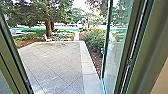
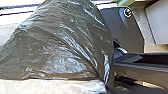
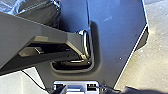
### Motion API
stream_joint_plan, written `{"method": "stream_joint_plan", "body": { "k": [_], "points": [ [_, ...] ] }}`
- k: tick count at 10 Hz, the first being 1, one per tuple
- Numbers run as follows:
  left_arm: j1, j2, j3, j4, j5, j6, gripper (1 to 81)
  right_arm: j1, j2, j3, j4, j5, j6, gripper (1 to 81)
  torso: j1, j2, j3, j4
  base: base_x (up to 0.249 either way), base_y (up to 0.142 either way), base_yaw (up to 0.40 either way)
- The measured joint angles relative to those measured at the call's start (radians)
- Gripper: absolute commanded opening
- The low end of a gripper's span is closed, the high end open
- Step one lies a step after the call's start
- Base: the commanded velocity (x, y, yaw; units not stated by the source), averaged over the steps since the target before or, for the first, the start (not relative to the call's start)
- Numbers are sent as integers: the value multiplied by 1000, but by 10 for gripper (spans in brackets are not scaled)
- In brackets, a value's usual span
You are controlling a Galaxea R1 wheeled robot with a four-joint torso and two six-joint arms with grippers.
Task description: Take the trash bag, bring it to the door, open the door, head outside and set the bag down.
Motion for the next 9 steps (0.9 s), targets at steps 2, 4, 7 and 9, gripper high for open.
{"method": "stream_joint_plan", "body": {
  "k": [2, 4, 7, 9],
  "points": [
    [17, 0, 0, 0, 1, 0, 10, -13, -1, 0, 0, -1, 2, 811, -3, -2, 1, 0, 95, 0, 0],
    [0, 0, 0, 0, 2, 0, 10, -2, 0, 0, -1, -4, -1, 811, -2, -1, 0, 0, 103, 0, 0],
    [6, 0, 0, 0, 0, 0, 10, -3, -1, 0, -1, -1, 0, 811, -2, -1, 0, 0, 102, 0, 0],
    [8, 0, 0, 0, 0, 0, 10, -3, 0, 0, -1, 0, 0, 811, -2, -1, 0, 0, 102, 0, 0]
  ]
}}
